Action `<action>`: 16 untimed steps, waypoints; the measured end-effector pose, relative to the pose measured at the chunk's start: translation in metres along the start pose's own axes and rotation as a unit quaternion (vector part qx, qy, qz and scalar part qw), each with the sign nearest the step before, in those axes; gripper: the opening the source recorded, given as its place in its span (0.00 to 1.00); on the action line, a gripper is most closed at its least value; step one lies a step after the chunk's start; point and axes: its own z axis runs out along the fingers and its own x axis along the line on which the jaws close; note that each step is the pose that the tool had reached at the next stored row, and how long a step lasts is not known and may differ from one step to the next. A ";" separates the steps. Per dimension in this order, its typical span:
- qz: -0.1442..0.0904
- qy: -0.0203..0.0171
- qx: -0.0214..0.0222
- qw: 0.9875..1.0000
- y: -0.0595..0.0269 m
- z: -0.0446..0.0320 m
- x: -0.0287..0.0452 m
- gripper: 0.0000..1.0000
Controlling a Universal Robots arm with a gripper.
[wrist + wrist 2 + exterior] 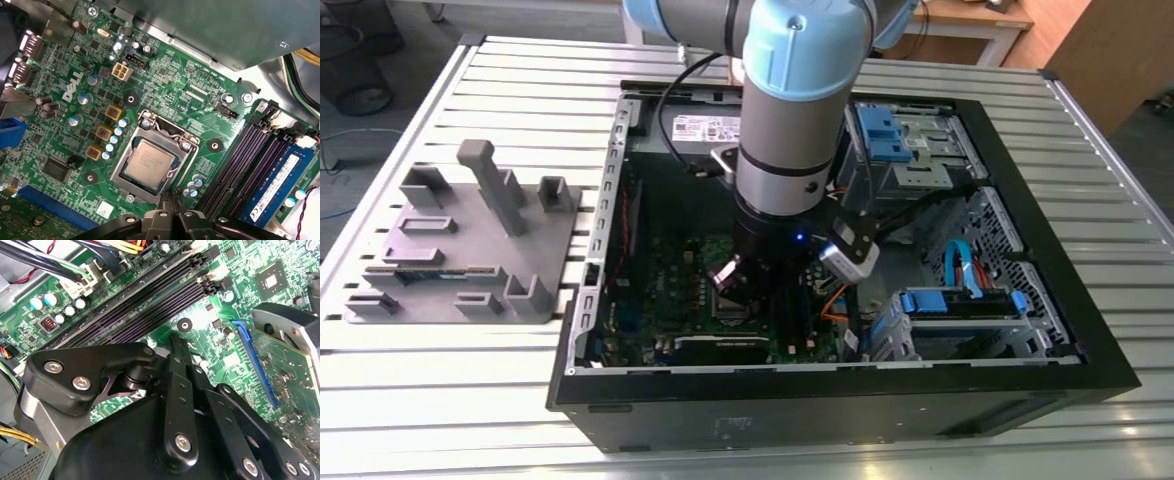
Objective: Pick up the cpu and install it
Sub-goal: 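Install the first cpu locking lever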
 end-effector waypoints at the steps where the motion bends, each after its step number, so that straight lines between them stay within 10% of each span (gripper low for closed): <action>1: 0.000 0.000 0.000 1.000 -0.0001 0.0005 -0.0002 0.11; 16: 0.000 0.000 0.000 1.000 -0.0009 0.0046 -0.0029 0.11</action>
